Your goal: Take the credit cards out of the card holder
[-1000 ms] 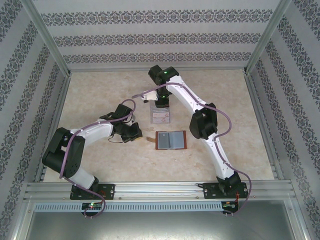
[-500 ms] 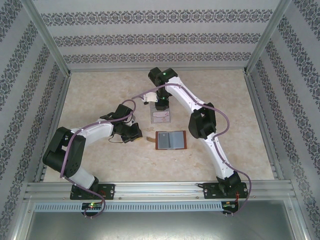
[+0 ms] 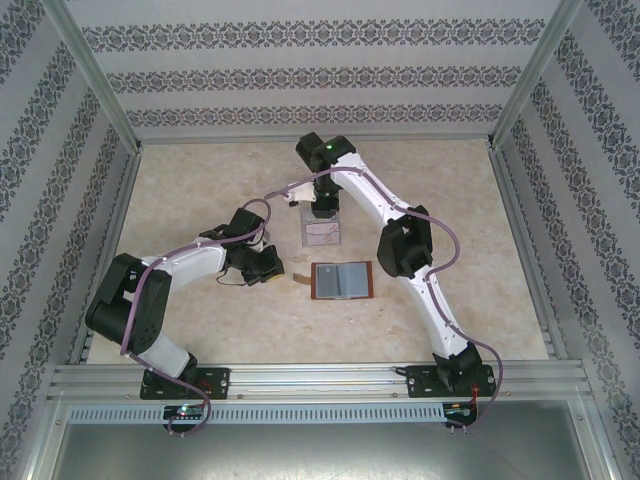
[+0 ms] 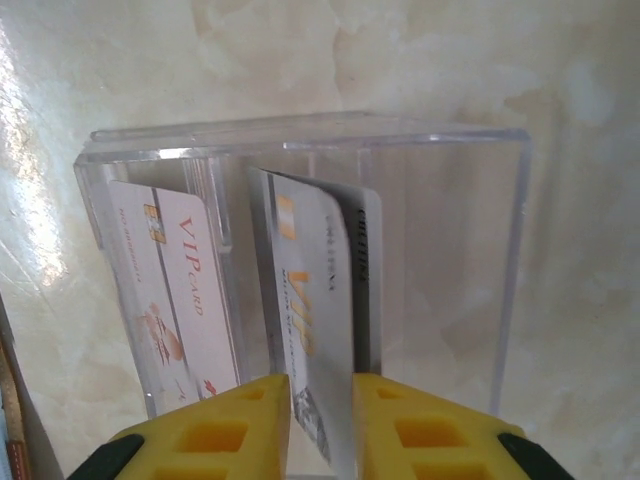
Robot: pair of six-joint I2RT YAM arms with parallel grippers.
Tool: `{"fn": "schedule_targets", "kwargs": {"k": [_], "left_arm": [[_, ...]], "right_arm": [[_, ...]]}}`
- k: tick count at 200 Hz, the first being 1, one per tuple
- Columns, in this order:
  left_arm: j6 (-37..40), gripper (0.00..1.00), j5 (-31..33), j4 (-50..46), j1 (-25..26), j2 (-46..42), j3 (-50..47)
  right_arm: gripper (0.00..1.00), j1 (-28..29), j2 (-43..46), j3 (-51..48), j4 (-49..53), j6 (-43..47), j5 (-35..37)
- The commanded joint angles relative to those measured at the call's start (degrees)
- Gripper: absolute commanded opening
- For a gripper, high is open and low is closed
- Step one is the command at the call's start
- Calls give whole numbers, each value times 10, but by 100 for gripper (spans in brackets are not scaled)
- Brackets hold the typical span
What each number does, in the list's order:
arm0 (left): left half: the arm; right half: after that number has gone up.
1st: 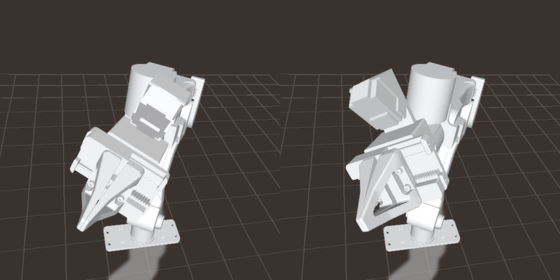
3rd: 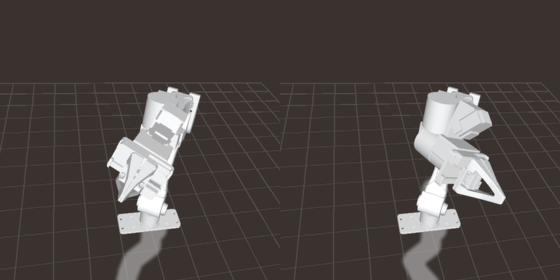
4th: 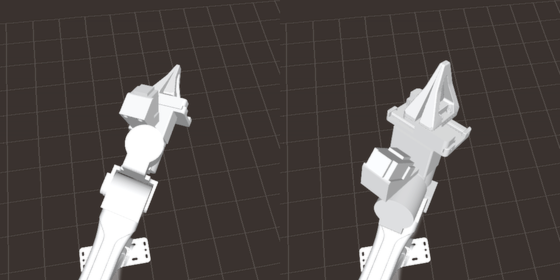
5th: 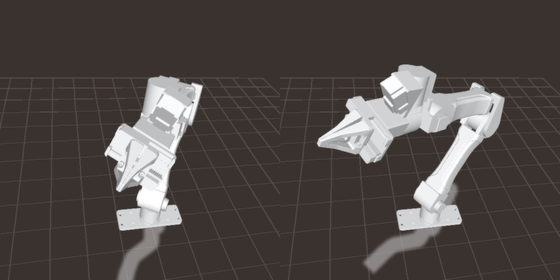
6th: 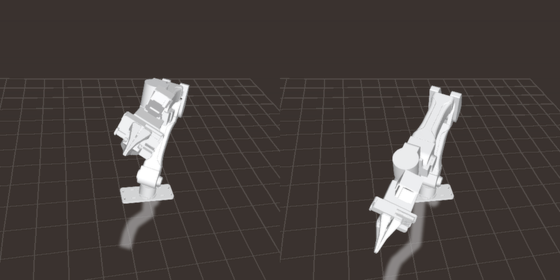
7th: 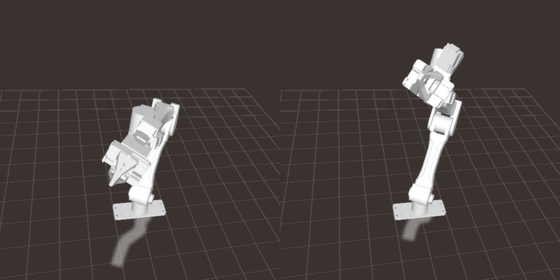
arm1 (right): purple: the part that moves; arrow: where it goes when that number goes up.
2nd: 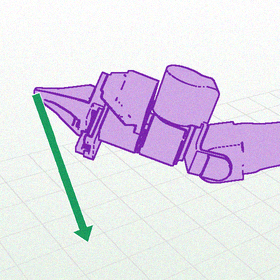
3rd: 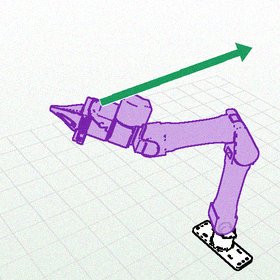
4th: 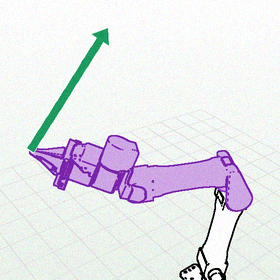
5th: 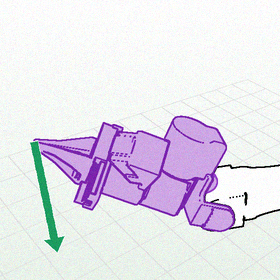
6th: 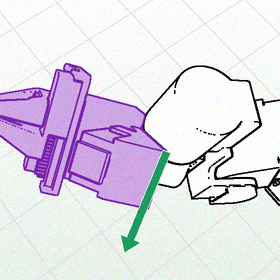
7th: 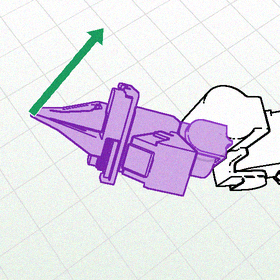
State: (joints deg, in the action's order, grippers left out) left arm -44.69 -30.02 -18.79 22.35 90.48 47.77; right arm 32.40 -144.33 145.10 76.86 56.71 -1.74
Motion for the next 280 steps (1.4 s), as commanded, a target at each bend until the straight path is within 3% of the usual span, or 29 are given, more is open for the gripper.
{"fn": "schedule_targets", "kwargs": {"k": [1, 29, 66, 137, 156, 200, 216, 280], "left_arm": [[7, 8, -12, 5, -7, 10, 12], [8, 8, -19, 9, -7, 16, 19], [13, 8, -27, 10, -6, 32, 34], [16, 8, -29, 11, -6, 58, 68], [15, 9, -29, 11, -5, 65, 76], [19, 9, -28, 7, 5, 85, 103], [18, 9, -27, 4, 9, 89, 111], [44, 10, 8, -58, 46, 93, 170]], "right_arm": [[25, 2, 52, -8, -6, -15, 19], [25, 4, 83, -40, -36, -65, 37], [20, -1, 134, -106, -83, -237, -32], [13, -10, 311, -387, -299, -568, -66], [11, -23, 341, -429, -319, -683, -89], [11, -30, 406, -549, -385, -841, -133], [12, -32, 428, -594, -424, -878, -172], [15, -30, 471, -692, -474, -944, -212]]}}
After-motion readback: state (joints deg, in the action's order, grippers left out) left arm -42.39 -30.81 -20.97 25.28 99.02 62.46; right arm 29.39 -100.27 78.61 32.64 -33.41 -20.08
